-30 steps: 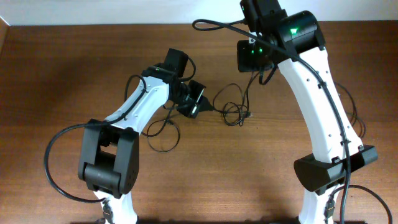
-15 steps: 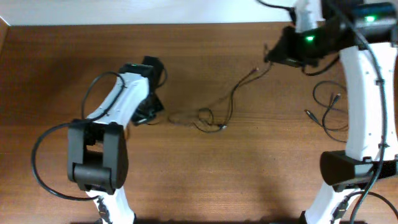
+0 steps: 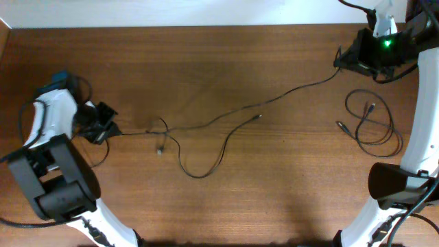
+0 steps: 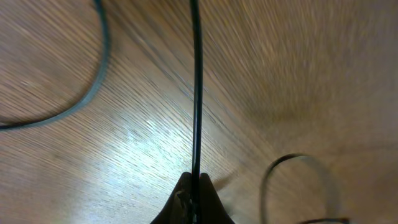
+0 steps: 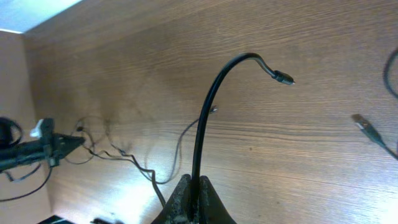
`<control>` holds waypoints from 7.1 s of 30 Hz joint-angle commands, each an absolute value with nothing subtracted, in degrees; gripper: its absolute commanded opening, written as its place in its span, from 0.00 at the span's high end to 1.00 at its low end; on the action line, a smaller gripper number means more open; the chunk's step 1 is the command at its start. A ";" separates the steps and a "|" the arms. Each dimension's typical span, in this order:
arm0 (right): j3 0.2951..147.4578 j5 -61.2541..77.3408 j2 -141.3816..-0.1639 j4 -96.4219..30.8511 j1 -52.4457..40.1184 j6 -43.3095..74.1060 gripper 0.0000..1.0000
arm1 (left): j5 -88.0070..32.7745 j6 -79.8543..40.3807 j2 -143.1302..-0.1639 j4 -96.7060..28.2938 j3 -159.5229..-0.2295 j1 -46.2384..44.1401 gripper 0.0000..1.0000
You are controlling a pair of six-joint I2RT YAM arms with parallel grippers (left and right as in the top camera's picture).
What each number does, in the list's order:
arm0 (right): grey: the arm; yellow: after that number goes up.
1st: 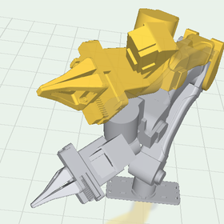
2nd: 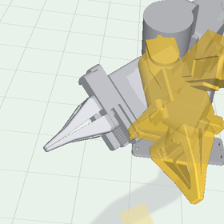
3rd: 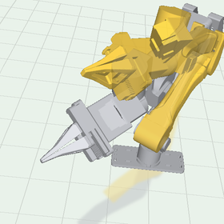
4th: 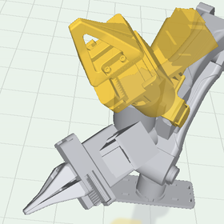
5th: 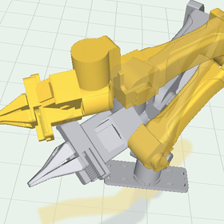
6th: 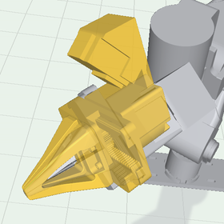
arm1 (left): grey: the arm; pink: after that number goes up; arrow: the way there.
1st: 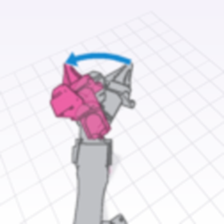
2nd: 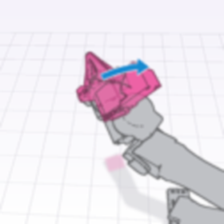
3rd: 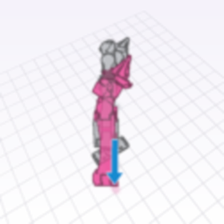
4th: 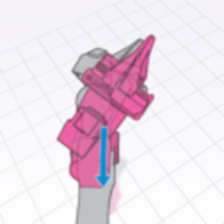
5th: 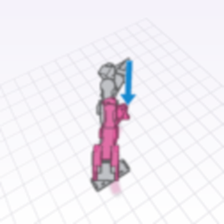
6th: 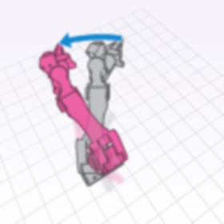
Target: Untangle cables
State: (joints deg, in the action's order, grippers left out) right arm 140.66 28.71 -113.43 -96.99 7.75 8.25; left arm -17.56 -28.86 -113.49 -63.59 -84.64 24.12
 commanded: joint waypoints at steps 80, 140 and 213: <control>93.41 28.18 -119.83 -40.51 -40.23 21.93 0.23 | -19.73 -14.46 -114.43 -51.24 -73.21 9.74 1.00; 97.95 20.23 -99.33 -33.91 -44.75 12.23 0.96 | -16.69 -24.21 -114.43 -46.52 -63.05 15.18 1.00; 65.14 -14.06 -101.06 -62.50 22.59 62.63 0.42 | -17.39 -29.08 -114.43 -42.61 -63.02 15.18 0.88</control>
